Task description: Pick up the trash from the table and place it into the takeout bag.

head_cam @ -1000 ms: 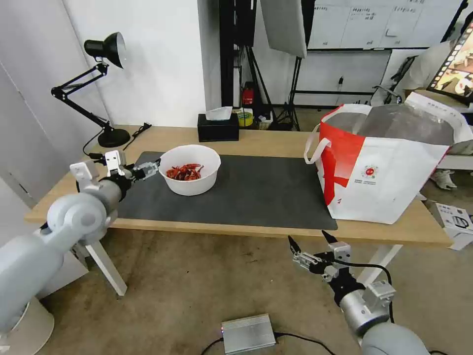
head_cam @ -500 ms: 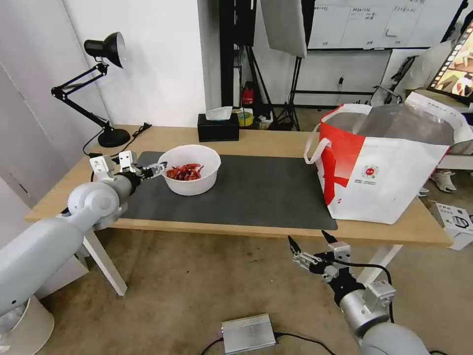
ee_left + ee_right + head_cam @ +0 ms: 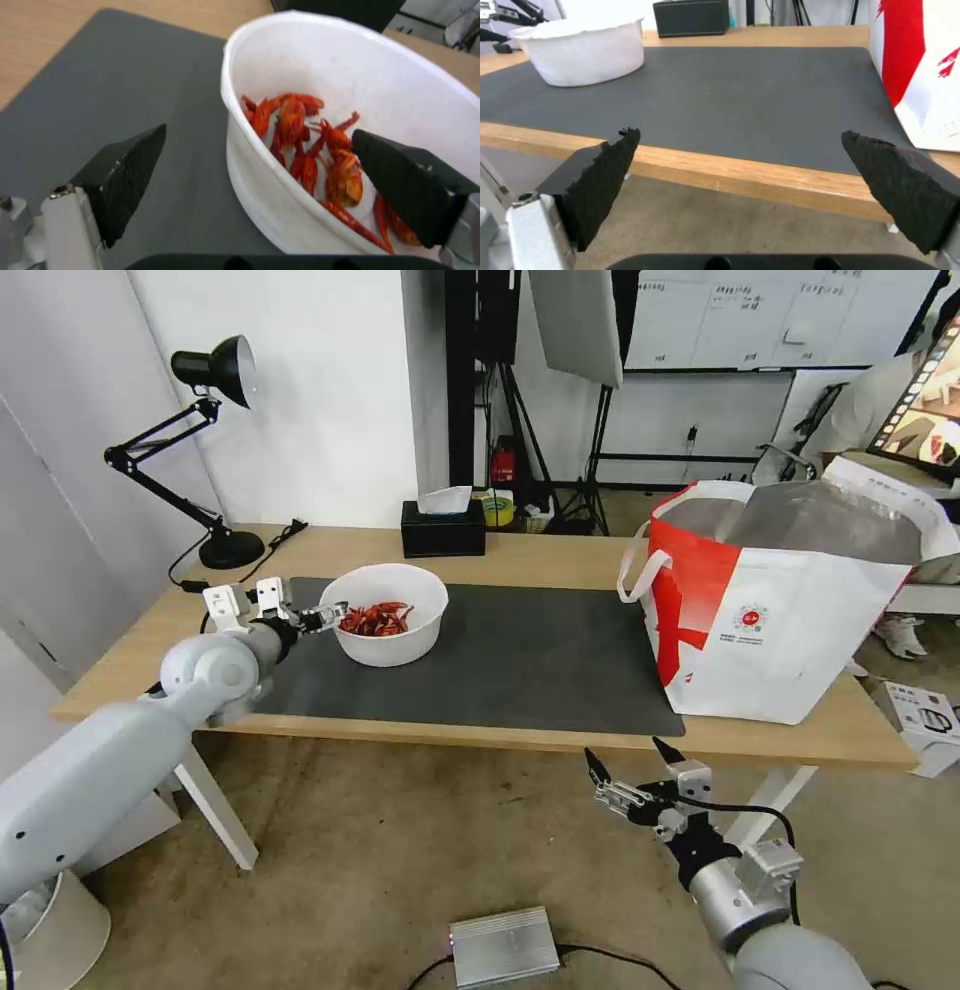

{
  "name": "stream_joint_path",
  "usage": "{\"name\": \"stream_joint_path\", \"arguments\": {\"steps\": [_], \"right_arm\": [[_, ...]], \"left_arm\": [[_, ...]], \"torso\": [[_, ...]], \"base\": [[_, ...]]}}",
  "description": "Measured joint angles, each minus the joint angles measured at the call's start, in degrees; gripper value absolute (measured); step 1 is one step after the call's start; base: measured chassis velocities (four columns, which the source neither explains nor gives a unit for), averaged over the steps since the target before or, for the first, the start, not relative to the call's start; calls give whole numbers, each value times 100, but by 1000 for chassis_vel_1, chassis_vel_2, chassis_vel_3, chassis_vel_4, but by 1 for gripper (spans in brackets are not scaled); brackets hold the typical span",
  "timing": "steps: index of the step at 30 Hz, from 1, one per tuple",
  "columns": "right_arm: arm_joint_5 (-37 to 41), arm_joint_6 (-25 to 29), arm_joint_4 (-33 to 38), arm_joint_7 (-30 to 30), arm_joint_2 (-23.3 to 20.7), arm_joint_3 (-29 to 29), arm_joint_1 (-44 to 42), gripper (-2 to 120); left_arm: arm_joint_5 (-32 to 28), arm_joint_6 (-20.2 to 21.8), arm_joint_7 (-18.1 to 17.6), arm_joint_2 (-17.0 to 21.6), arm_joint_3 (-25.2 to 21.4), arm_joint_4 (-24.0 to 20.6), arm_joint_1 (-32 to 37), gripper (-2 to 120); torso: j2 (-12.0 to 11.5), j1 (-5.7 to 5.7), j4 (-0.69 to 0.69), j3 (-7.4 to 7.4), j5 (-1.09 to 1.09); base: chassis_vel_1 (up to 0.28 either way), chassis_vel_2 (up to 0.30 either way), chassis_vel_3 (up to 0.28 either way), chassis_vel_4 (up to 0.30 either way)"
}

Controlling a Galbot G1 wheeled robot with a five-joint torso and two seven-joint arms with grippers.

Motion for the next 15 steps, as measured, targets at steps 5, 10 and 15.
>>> {"name": "stream_joint_path", "arguments": {"steps": [5,10,15], "right_arm": [[0,0,0,0,0,0,0,100],[0,0,0,0,0,0,0,100],[0,0,0,0,0,0,0,100]], "left_arm": [[-79,43,-32,-82,38,49,-95,100],[-153,82,-45,-150,88,109,-143,99],[-162,165,-104,-191,119,187,-169,97]], "torso": [[0,0,0,0,0],[0,0,0,0,0],[0,0,0,0,0]], "base": [[0,0,0,0],[0,0,0,0],[0,0,0,0]]}}
